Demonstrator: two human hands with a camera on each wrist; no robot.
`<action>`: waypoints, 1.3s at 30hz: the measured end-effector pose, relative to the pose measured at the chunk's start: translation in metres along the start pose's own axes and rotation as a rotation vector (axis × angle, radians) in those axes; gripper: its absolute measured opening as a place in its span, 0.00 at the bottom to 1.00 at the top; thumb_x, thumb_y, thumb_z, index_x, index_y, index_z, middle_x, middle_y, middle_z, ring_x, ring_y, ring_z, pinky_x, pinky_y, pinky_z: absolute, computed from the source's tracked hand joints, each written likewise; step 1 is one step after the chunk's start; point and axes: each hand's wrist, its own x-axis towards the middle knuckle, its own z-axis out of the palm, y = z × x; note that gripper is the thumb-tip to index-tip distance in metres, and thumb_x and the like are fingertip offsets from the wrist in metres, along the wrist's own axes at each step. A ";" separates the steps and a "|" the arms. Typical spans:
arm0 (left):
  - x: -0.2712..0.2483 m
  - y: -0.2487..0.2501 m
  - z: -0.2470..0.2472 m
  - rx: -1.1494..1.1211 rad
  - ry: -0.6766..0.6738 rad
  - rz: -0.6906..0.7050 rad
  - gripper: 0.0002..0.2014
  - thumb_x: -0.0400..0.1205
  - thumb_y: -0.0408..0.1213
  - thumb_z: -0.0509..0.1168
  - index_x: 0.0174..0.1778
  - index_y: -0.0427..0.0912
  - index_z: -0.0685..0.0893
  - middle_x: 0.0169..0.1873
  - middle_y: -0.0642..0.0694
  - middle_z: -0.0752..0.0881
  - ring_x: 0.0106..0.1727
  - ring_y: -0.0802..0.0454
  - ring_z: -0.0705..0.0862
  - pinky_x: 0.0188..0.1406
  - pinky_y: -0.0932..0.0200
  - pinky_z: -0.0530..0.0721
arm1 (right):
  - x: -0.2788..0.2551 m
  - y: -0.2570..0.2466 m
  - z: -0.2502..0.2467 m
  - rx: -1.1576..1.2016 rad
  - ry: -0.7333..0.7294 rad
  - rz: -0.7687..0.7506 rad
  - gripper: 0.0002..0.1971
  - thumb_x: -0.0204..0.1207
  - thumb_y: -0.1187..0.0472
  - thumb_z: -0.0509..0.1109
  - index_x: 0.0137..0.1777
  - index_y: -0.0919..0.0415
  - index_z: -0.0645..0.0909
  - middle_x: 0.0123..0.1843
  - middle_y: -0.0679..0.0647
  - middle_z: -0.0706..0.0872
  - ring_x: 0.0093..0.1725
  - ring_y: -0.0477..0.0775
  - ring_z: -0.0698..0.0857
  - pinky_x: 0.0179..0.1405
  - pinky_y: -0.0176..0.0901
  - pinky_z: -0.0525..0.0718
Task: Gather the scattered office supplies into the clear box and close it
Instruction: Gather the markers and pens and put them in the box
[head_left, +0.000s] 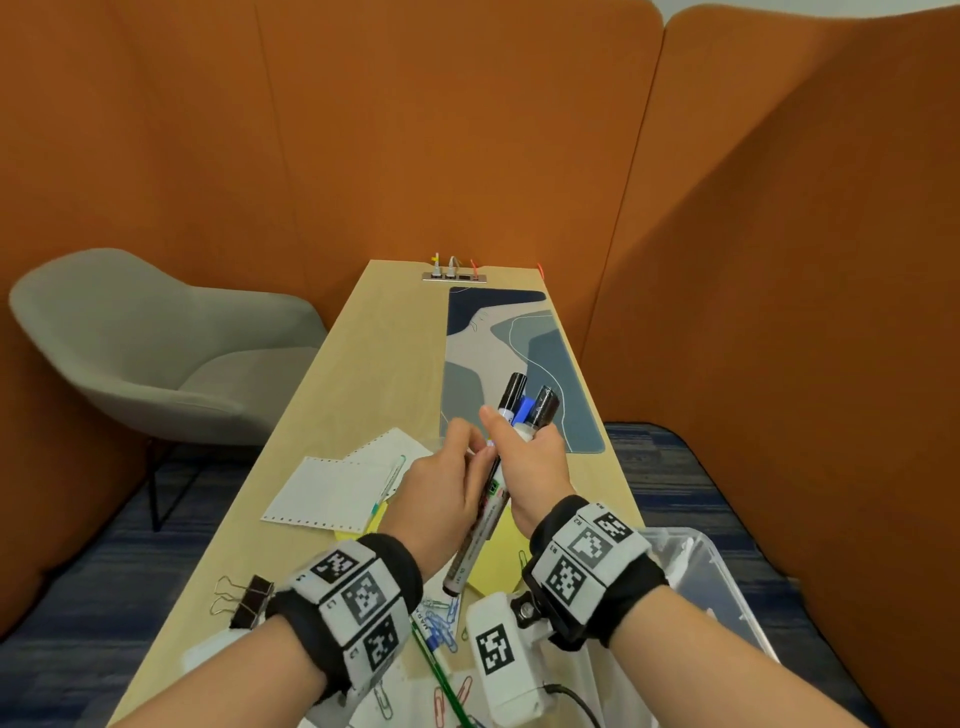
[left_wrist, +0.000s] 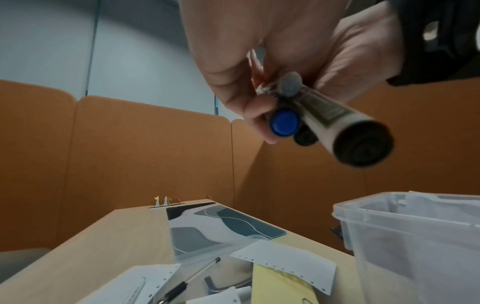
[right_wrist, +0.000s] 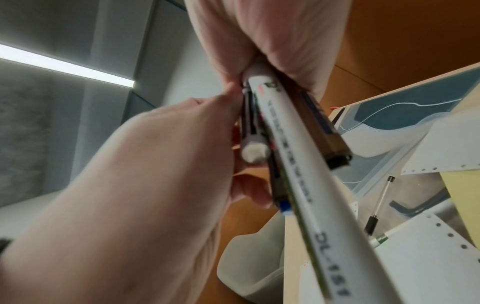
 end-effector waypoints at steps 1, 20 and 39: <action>0.001 -0.003 -0.002 0.024 -0.011 0.009 0.07 0.85 0.44 0.53 0.44 0.46 0.68 0.23 0.52 0.77 0.23 0.55 0.74 0.25 0.63 0.71 | 0.000 0.001 0.001 -0.010 0.005 0.007 0.21 0.70 0.54 0.75 0.57 0.67 0.75 0.42 0.59 0.81 0.43 0.57 0.85 0.55 0.57 0.86; 0.000 0.022 0.007 -0.885 -0.501 -0.916 0.29 0.81 0.62 0.45 0.51 0.40 0.80 0.36 0.36 0.87 0.32 0.45 0.90 0.24 0.58 0.88 | -0.009 -0.039 -0.034 0.094 -0.084 -0.204 0.11 0.70 0.72 0.73 0.44 0.57 0.77 0.37 0.55 0.80 0.42 0.55 0.80 0.57 0.57 0.78; 0.008 0.110 0.074 -0.846 -0.624 -0.608 0.07 0.70 0.35 0.61 0.40 0.41 0.82 0.34 0.44 0.81 0.35 0.52 0.79 0.40 0.58 0.79 | -0.030 -0.082 -0.144 0.149 -0.168 -0.213 0.09 0.57 0.70 0.72 0.32 0.56 0.79 0.30 0.52 0.79 0.40 0.56 0.79 0.46 0.51 0.79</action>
